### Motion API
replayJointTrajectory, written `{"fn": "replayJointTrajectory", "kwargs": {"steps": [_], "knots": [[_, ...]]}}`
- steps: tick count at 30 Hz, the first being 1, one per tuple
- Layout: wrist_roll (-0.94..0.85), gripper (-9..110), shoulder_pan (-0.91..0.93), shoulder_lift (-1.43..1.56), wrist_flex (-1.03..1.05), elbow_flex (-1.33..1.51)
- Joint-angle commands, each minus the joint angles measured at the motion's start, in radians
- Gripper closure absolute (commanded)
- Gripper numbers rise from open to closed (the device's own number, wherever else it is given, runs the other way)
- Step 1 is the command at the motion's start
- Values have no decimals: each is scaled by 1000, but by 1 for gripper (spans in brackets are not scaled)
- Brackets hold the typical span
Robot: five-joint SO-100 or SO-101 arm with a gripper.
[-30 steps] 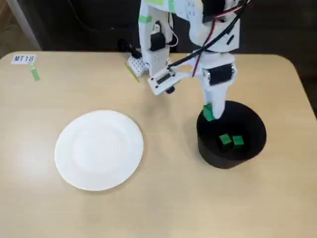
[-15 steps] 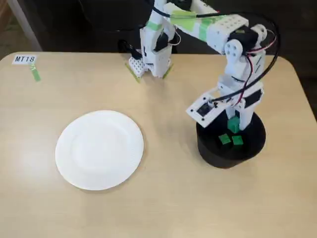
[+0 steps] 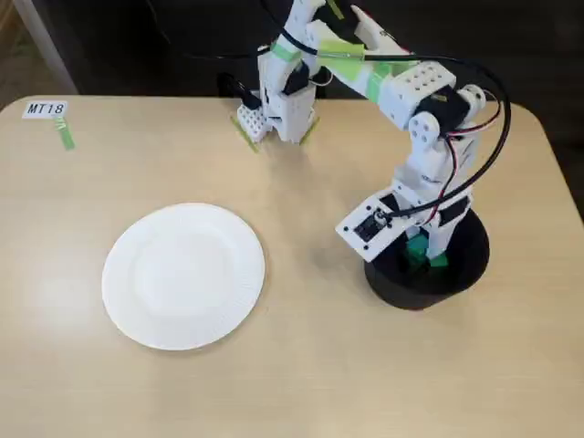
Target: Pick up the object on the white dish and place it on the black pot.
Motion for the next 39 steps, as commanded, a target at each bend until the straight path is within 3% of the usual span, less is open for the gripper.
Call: {"fn": "replayJointTrajectory", "kwargs": {"steps": [1,4,6,9,15,21,29,39], "knots": [[-9,65,-6,75,12,-32],[-11,68,-5,103,37,-40],[-12,76,3,146,54,-41],[26,101,34,241,89,-41],[18,101,135,560,38,97],[127,101,345,1190,-454,804],[92,101,548,1509,-476,1118],[8,101,592,1818,-453,1413]]}}
